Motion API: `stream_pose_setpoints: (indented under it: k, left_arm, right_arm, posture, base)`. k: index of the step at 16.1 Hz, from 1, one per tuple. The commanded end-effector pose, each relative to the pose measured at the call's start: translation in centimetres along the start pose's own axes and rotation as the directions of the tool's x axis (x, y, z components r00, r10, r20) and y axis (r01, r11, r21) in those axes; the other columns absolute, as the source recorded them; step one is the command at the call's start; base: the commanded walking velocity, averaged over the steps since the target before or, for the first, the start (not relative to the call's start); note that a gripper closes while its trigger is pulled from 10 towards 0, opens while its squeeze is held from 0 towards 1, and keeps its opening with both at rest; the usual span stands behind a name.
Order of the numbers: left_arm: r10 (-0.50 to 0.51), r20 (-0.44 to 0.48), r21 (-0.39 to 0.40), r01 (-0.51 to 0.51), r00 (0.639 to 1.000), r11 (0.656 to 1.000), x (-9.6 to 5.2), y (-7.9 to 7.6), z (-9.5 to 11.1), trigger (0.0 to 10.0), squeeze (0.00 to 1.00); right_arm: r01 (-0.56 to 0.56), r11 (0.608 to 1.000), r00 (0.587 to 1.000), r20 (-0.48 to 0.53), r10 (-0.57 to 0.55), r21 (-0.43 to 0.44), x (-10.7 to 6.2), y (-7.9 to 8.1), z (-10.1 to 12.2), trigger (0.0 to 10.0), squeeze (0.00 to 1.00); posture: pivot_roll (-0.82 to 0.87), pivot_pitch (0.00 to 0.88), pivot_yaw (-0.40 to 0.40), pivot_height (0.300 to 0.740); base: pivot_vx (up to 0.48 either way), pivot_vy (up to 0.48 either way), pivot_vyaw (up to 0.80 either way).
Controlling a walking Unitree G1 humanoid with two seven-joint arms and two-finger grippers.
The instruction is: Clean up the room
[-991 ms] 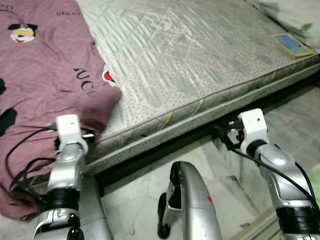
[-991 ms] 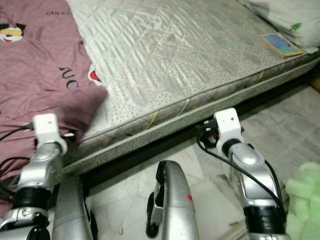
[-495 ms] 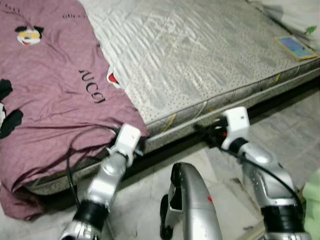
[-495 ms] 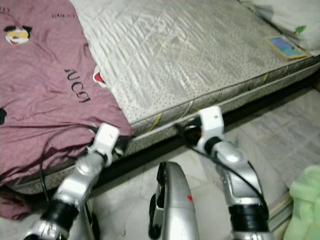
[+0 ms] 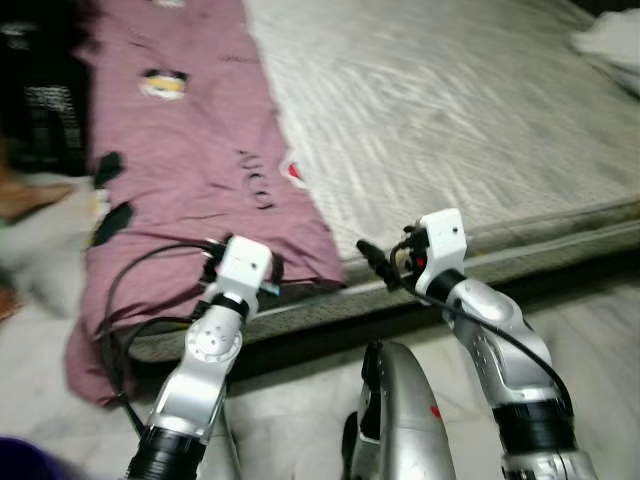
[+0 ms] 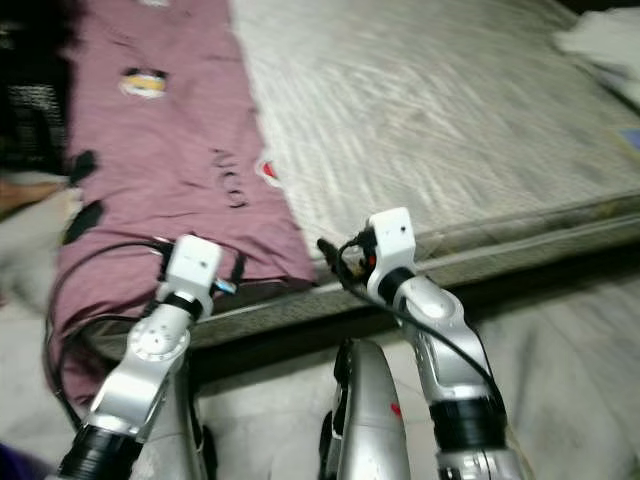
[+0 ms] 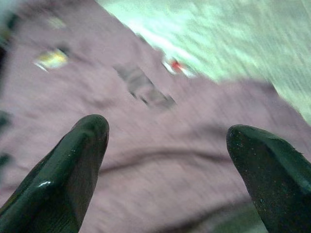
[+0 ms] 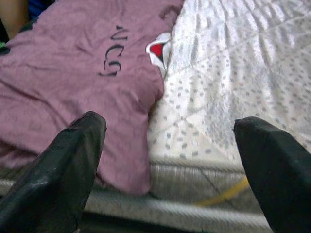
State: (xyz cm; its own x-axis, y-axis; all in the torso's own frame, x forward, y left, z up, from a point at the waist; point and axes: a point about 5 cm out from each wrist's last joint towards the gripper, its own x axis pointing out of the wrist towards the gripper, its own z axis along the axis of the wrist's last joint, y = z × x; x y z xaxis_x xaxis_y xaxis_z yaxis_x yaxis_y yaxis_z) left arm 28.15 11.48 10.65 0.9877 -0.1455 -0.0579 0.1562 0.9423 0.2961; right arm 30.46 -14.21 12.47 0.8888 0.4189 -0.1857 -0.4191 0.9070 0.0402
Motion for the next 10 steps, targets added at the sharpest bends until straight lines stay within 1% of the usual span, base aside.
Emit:
stream_pose_setpoints:
  k: [1,2,3,4,5,6,7,8,9,10]
  left_arm:
    - [0.079,0.079,0.005,-0.080,0.994,0.997,-0.2,1.1,1.4,10.0,0.00]
    - [0.206,0.083,-0.012,-0.205,0.975,0.979,-0.5,3.2,1.4,10.0,0.00]
    - [0.260,0.048,-0.028,-0.258,0.965,0.966,-0.4,4.4,0.8,10.0,0.00]
    - [0.297,0.003,-0.027,-0.297,0.955,0.955,-0.2,5.5,0.1,10.0,0.00]
    - [0.317,0.002,-0.048,-0.316,0.949,0.947,0.0,6.1,0.1,10.0,0.00]
    - [0.354,-0.004,-0.053,-0.354,0.935,0.934,0.4,7.2,0.2,10.0,0.00]
    - [0.377,-0.011,-0.047,-0.377,0.926,0.925,0.7,7.9,0.1,10.0,0.00]
    - [0.406,-0.036,-0.040,-0.407,0.913,0.913,1.3,8.9,-0.2,10.0,0.00]
    - [0.415,-0.056,-0.041,-0.417,0.908,0.908,1.6,9.4,-0.5,10.0,0.00]
    - [0.430,-0.100,-0.041,-0.436,0.897,0.899,2.4,10.5,-1.0,10.0,0.00]
  right_arm:
    - [0.029,1.000,1.000,0.009,-0.029,0.008,0.1,-0.3,-0.1,10.0,0.00]
    - [0.034,0.999,0.999,0.026,-0.034,0.015,0.5,-0.1,0.1,10.0,0.00]
    - [0.028,1.000,0.999,0.030,-0.029,0.012,0.7,0.1,0.1,10.0,0.00]
    - [0.028,1.000,0.999,0.033,-0.028,0.013,0.7,0.3,0.0,10.0,0.00]
    - [0.029,0.999,0.999,0.035,-0.030,0.015,0.6,0.2,0.0,10.0,0.00]
    - [0.041,0.999,0.999,0.034,-0.042,0.017,-0.1,-0.1,-0.1,10.0,0.00]
    - [0.042,0.999,0.999,0.020,-0.042,0.008,-0.6,-0.2,-0.4,10.0,0.00]
    - [0.052,0.999,0.999,0.001,-0.052,0.004,-1.4,-0.6,-0.8,10.0,0.00]
    - [0.061,0.998,0.998,-0.012,-0.061,-0.002,-2.1,-0.9,-1.0,10.0,0.00]
    - [0.077,0.997,0.996,-0.039,-0.078,-0.019,-3.5,-1.5,-1.3,10.0,0.00]
  posture:
    - [-0.09,0.024,-0.037,0.536]
    - [-0.09,0.019,-0.035,0.536]
    - [-0.09,0.016,-0.034,0.536]
    - [-0.09,0.016,-0.032,0.536]
    - [-0.09,0.018,-0.038,0.536]
    - [-0.10,0.034,-0.043,0.536]
    - [-0.11,0.044,-0.046,0.536]
    - [-0.13,0.064,-0.051,0.536]
    - [-0.15,0.088,-0.058,0.536]
    - [-0.17,0.110,-0.064,0.536]
  base:
    - [0.000,0.000,0.00]
    - [0.000,0.000,0.00]
    - [0.000,0.000,0.00]
    - [0.000,0.000,0.00]
    - [0.000,0.000,0.00]
    - [0.000,0.000,0.00]
    - [0.000,0.000,0.00]
    - [0.000,0.000,0.00]
    - [0.000,0.000,0.00]
    - [0.000,0.000,0.00]
